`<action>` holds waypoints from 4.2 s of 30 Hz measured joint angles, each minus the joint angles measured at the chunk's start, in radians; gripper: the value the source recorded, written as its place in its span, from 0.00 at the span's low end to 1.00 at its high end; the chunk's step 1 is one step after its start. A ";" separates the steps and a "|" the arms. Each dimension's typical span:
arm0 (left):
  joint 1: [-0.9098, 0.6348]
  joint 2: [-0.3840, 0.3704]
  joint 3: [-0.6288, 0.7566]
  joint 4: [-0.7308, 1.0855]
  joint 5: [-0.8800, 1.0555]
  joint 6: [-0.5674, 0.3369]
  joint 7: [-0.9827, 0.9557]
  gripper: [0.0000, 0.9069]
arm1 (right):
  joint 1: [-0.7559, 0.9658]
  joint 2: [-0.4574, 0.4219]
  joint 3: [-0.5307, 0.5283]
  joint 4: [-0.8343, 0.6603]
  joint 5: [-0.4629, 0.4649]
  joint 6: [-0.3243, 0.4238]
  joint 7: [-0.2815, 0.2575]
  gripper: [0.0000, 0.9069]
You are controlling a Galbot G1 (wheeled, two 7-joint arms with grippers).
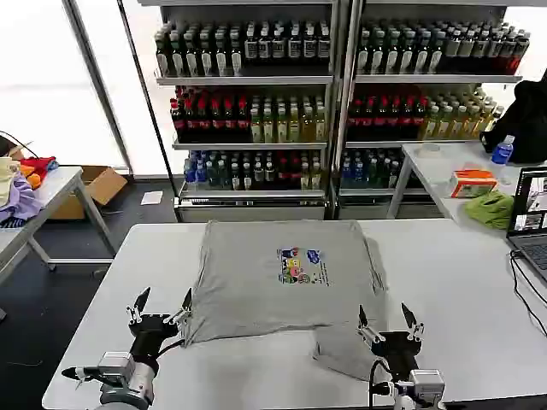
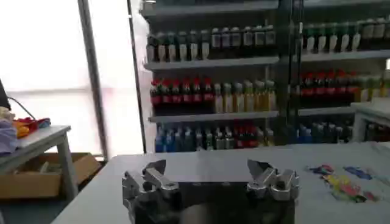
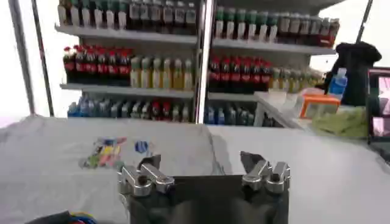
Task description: Fold and organize the clothes.
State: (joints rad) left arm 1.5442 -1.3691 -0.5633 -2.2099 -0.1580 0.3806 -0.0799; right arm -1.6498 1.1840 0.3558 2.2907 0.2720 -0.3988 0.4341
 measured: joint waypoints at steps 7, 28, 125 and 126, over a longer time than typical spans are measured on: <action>-0.004 0.021 0.011 0.025 -0.005 0.049 0.000 1.00 | -0.024 0.002 -0.007 0.002 0.018 -0.025 0.035 1.00; 0.015 0.050 0.059 0.055 -0.015 0.140 -0.004 1.00 | -0.096 0.021 -0.037 0.001 0.056 -0.062 0.132 1.00; -0.339 0.039 0.116 0.336 -0.189 -0.030 -0.046 0.00 | 0.652 0.052 -0.078 -0.479 -0.004 0.120 -0.181 0.00; -0.352 0.039 0.121 0.349 -0.193 -0.029 -0.047 0.01 | 0.671 0.054 -0.081 -0.498 -0.002 0.120 -0.185 0.00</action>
State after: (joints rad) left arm 1.1925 -1.3297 -0.4425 -1.8605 -0.3512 0.3521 -0.1264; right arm -0.9791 1.2384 0.2743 1.7923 0.2698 -0.2792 0.2491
